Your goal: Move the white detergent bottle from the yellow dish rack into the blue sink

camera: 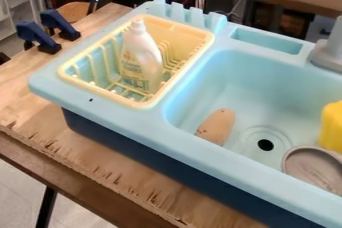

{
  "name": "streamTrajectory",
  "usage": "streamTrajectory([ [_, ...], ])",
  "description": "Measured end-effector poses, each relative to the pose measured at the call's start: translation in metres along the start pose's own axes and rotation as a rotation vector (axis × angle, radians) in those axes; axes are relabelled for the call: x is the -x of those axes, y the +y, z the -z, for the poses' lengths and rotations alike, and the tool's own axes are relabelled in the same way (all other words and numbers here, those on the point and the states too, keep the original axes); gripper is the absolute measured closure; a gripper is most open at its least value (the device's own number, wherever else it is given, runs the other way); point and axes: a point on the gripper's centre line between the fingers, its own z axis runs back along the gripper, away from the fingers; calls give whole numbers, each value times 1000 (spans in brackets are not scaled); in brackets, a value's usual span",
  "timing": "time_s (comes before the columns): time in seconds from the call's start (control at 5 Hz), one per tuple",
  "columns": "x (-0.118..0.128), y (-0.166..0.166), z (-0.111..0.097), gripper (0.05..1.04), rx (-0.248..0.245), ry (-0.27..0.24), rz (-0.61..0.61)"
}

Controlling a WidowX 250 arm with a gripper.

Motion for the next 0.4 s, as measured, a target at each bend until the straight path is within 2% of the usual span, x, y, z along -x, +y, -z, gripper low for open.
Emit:
streamTrajectory([
  [0.2, 6, 34, 4, 81, 8, -3, -18],
  [0.4, 10, 58, 8, 81, -29, 53, 5],
])
